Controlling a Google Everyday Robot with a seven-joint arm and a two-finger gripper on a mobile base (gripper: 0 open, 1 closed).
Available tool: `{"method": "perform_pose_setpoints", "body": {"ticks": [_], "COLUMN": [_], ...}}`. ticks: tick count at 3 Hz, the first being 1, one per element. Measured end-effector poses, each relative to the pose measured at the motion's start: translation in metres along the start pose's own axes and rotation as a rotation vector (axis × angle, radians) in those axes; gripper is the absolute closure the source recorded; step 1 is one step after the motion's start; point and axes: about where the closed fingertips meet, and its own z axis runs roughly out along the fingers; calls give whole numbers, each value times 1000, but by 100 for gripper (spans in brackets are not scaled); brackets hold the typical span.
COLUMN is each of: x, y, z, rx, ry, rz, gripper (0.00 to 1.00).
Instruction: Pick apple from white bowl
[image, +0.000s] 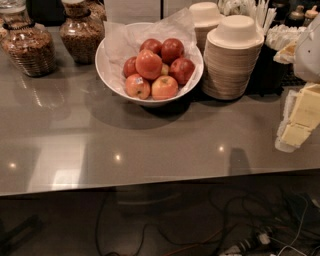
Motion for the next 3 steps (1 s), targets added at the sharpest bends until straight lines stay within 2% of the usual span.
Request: {"method": "perform_pose_setpoints", "body": {"ticks": [2, 3], "x": [-2, -18], "y": [-2, -11], "z": [0, 15], "rx": [13, 31], "ry": [-19, -123], "rz": [-1, -31], "gripper": [0, 0]}}
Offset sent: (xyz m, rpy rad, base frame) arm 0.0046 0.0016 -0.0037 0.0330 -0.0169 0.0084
